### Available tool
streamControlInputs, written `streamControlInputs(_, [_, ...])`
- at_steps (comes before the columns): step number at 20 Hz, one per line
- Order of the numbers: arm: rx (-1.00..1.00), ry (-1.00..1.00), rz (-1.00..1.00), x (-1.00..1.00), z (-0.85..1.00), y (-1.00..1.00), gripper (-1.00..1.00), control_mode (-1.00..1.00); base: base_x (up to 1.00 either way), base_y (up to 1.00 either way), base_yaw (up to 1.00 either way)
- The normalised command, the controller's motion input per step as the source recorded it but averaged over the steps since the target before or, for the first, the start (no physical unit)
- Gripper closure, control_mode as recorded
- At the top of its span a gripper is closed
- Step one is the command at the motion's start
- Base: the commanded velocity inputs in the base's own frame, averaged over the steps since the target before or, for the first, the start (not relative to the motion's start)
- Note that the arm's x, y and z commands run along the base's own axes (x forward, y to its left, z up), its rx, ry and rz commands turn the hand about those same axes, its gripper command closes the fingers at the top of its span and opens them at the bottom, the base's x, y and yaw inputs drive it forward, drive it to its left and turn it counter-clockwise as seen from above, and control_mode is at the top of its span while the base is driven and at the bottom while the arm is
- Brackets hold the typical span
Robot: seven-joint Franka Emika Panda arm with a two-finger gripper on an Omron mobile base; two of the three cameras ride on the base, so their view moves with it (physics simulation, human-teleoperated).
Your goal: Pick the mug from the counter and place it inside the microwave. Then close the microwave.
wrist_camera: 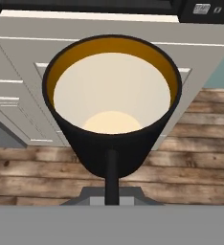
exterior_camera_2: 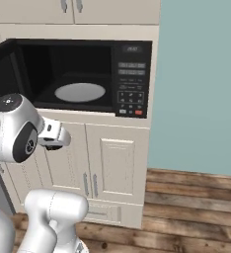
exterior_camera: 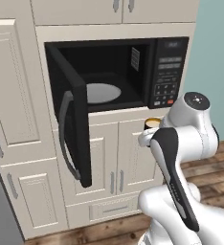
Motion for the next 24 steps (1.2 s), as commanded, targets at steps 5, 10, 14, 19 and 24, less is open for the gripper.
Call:
streamControlInputs(5, [0.0, 0.0, 0.0, 0.0, 0.0, 0.0, 1.0, 1.0, 0.0, 0.0, 0.0])
streamControlInputs(10, [0.0, 0.0, 0.0, 0.0, 0.0, 0.0, 1.0, 1.0, 0.0, 0.0, 0.0])
streamControlInputs(14, [0.0, 0.0, 0.0, 0.0, 0.0, 0.0, 1.0, 1.0, 0.0, 0.0, 0.0])
streamControlInputs(19, [0.0, -0.04, 0.0, -0.01, 0.0, 0.0, 1.0, -1.0, 0.0, 0.0, 0.0])
streamControlInputs(24, [0.0, -0.13, 0.01, 0.0, 0.01, 0.0, 1.0, -1.0, 0.0, 0.0, 0.0])
